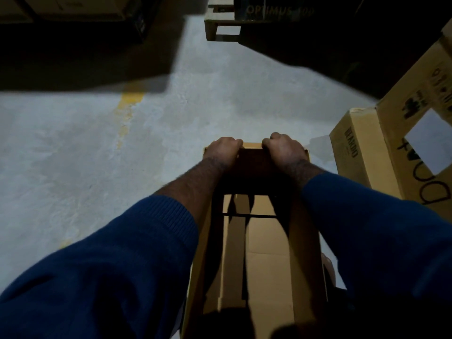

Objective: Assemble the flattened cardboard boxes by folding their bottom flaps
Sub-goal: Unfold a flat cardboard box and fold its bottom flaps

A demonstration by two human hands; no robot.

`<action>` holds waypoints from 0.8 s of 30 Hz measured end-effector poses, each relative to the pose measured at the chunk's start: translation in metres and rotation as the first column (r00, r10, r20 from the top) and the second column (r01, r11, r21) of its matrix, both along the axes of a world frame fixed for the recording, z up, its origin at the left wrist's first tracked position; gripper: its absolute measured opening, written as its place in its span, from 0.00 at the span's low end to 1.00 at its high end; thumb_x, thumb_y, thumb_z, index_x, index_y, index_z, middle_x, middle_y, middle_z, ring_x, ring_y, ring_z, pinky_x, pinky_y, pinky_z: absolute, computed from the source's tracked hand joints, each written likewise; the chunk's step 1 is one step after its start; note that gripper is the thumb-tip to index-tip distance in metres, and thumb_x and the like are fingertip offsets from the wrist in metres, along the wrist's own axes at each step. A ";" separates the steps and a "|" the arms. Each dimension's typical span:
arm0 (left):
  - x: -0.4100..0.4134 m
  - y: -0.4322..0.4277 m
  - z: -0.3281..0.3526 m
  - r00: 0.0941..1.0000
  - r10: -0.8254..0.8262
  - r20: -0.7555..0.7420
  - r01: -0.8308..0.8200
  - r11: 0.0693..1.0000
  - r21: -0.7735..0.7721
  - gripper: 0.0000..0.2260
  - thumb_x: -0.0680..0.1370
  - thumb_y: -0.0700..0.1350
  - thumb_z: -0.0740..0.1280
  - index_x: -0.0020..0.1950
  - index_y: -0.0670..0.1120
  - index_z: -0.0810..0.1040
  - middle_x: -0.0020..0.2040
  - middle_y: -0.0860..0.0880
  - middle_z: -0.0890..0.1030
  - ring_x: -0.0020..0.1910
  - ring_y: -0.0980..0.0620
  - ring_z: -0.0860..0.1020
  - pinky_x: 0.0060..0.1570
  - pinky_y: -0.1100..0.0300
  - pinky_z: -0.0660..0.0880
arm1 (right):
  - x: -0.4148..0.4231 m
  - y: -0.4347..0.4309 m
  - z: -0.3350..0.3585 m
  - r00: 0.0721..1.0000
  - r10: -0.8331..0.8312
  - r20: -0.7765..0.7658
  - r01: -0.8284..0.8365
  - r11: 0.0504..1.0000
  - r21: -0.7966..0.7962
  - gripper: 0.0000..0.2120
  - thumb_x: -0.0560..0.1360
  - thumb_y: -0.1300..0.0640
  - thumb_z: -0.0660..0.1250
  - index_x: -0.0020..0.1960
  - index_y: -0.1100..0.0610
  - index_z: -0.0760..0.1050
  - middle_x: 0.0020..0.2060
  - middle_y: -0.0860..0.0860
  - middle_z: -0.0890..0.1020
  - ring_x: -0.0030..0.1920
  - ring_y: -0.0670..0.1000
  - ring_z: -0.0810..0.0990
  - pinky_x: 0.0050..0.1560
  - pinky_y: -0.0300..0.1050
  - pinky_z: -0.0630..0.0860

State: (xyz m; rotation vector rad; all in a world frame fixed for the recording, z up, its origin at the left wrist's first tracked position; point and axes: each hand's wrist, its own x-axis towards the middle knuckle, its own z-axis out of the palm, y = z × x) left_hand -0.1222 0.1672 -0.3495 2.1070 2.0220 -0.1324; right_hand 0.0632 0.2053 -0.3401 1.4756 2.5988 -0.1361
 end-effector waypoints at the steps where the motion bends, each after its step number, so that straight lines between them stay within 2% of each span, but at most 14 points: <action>1: 0.001 0.001 0.000 1.000 0.001 -0.022 -0.001 1.000 0.005 0.11 0.81 0.43 0.65 0.63 0.45 0.75 0.57 0.43 0.79 0.58 0.42 0.77 0.45 0.51 0.72 | -0.001 0.002 -0.002 1.000 0.008 0.005 -0.009 1.000 0.007 0.12 0.79 0.61 0.66 0.62 0.56 0.76 0.54 0.57 0.76 0.56 0.59 0.77 0.46 0.53 0.75; 3: 0.006 0.002 -0.002 0.998 -0.005 -0.065 0.006 1.000 0.011 0.08 0.81 0.41 0.64 0.60 0.44 0.74 0.55 0.42 0.78 0.56 0.42 0.77 0.43 0.51 0.68 | -0.003 0.003 -0.006 1.000 0.016 0.019 -0.016 1.000 0.016 0.10 0.79 0.63 0.65 0.60 0.58 0.76 0.53 0.57 0.77 0.55 0.58 0.77 0.44 0.51 0.71; 7: 0.012 0.006 -0.009 0.997 0.001 -0.079 0.002 1.000 0.031 0.07 0.81 0.39 0.63 0.58 0.43 0.73 0.54 0.42 0.79 0.54 0.41 0.77 0.43 0.51 0.67 | -0.005 0.003 -0.007 1.000 -0.004 0.010 0.004 1.000 0.002 0.09 0.78 0.63 0.67 0.59 0.59 0.76 0.52 0.57 0.78 0.53 0.58 0.78 0.43 0.49 0.69; 13: 0.009 0.011 -0.002 0.999 0.028 -0.018 -0.028 1.000 -0.001 0.05 0.80 0.41 0.65 0.55 0.45 0.75 0.53 0.43 0.78 0.52 0.41 0.78 0.41 0.53 0.69 | 0.003 0.009 -0.002 0.997 0.001 -0.077 -0.007 0.997 -0.079 0.10 0.76 0.63 0.69 0.56 0.57 0.79 0.53 0.56 0.78 0.54 0.60 0.78 0.46 0.48 0.72; 16: -0.002 0.008 0.000 0.999 0.032 0.018 -0.033 0.999 0.020 0.06 0.81 0.46 0.67 0.56 0.48 0.78 0.53 0.45 0.80 0.52 0.43 0.79 0.42 0.55 0.70 | 0.017 0.010 0.000 0.988 -0.008 -0.153 -0.011 0.992 -0.125 0.09 0.77 0.60 0.69 0.57 0.54 0.80 0.54 0.55 0.79 0.55 0.60 0.79 0.52 0.52 0.77; 18: -0.014 0.005 0.003 0.999 0.028 -0.027 -0.026 0.998 0.051 0.08 0.80 0.47 0.69 0.58 0.47 0.79 0.53 0.45 0.81 0.52 0.43 0.79 0.45 0.54 0.71 | 0.032 0.013 0.002 0.989 -0.023 -0.144 0.007 0.993 -0.116 0.09 0.79 0.57 0.70 0.59 0.54 0.80 0.55 0.55 0.80 0.55 0.59 0.79 0.54 0.57 0.79; 20: -0.027 -0.001 0.002 0.997 0.054 -0.057 -0.050 0.997 0.065 0.09 0.80 0.46 0.69 0.58 0.46 0.79 0.54 0.44 0.80 0.52 0.43 0.79 0.48 0.52 0.73 | 0.046 0.017 0.004 0.993 -0.053 -0.106 0.045 0.996 -0.082 0.09 0.79 0.56 0.70 0.59 0.54 0.79 0.55 0.55 0.80 0.54 0.57 0.79 0.54 0.56 0.79; 24: -0.042 -0.012 -0.012 0.980 0.185 0.077 -0.189 0.980 0.057 0.07 0.81 0.42 0.67 0.57 0.45 0.80 0.53 0.43 0.79 0.51 0.43 0.79 0.46 0.52 0.76 | 0.055 0.018 0.009 0.993 -0.106 -0.047 0.102 0.992 -0.079 0.10 0.79 0.62 0.69 0.58 0.54 0.79 0.53 0.55 0.80 0.52 0.56 0.79 0.53 0.54 0.80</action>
